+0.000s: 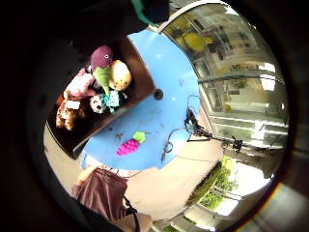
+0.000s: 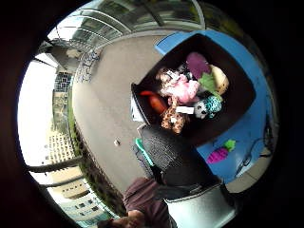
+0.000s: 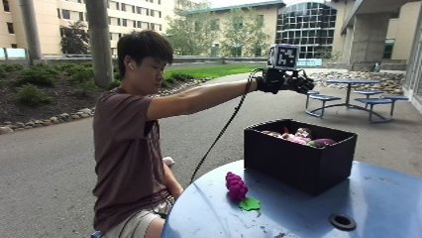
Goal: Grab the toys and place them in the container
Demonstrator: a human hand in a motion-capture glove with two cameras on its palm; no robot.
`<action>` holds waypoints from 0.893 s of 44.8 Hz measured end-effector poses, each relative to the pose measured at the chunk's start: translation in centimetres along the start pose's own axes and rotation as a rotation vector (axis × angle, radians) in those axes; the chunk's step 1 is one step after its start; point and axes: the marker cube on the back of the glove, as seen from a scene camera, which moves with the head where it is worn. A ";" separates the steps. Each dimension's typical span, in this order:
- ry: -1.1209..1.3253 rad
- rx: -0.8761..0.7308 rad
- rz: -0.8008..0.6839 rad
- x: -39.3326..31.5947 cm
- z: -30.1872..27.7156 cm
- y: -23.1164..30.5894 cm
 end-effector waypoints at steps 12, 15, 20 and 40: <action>-0.079 0.023 -0.001 8.1 -0.7 5.9; -0.078 0.020 0.075 10.3 -0.3 7.2; -0.024 -0.005 0.237 14.0 1.5 9.1; 0.023 -0.272 -0.170 15.6 25.2 15.9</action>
